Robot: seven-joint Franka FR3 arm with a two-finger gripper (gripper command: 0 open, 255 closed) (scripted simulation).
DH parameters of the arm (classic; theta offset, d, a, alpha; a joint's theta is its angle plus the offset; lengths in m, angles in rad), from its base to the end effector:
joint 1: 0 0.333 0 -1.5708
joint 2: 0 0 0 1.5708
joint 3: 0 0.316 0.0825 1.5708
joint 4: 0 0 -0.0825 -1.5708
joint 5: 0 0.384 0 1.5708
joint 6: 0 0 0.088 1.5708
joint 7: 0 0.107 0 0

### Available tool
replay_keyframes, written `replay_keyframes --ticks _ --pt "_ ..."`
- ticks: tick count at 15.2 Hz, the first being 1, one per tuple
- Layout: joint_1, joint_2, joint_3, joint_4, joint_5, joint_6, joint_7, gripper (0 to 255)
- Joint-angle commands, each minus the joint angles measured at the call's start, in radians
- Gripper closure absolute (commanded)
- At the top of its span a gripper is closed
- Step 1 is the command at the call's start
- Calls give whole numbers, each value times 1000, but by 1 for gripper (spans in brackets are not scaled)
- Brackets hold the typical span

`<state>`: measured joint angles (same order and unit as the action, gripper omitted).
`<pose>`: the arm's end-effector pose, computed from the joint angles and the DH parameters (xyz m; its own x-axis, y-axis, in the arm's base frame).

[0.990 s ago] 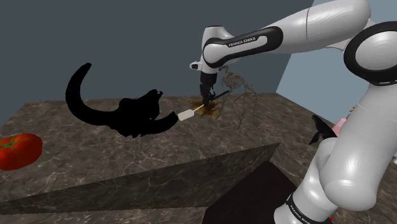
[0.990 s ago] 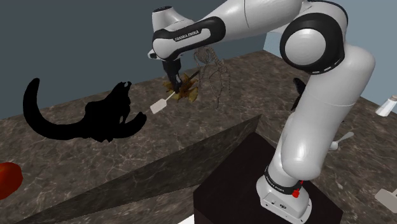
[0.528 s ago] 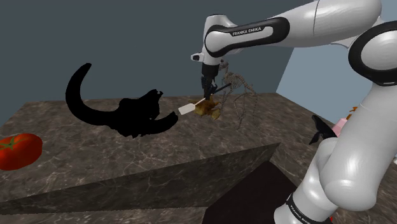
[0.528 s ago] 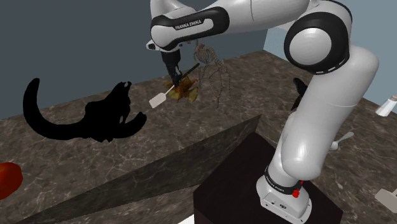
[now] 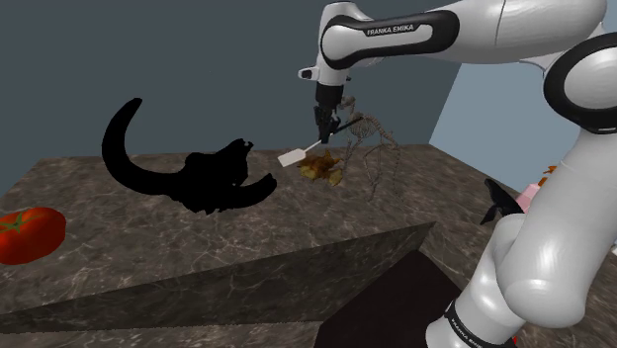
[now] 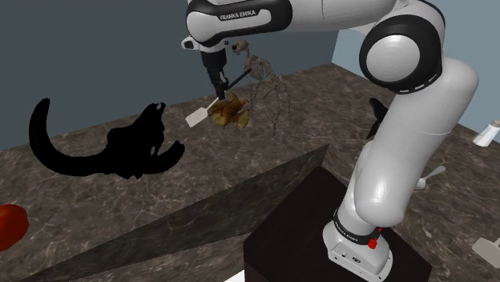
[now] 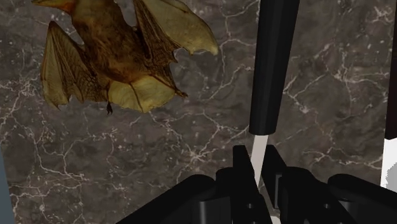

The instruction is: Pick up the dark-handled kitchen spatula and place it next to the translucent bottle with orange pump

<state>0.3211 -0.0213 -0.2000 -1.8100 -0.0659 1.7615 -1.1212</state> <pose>0.5504 0.0603 0.5388 0.3092 0.9487 -0.0662 0.9508 -0.3098 0.0009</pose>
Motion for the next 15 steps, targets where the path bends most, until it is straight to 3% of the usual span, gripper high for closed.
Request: replay_keyframes --ticks 1,15 --pt "0 2 0 31 1 -29 -3 255" --pt "-1 32 -1 255 7 -224 -17 255"
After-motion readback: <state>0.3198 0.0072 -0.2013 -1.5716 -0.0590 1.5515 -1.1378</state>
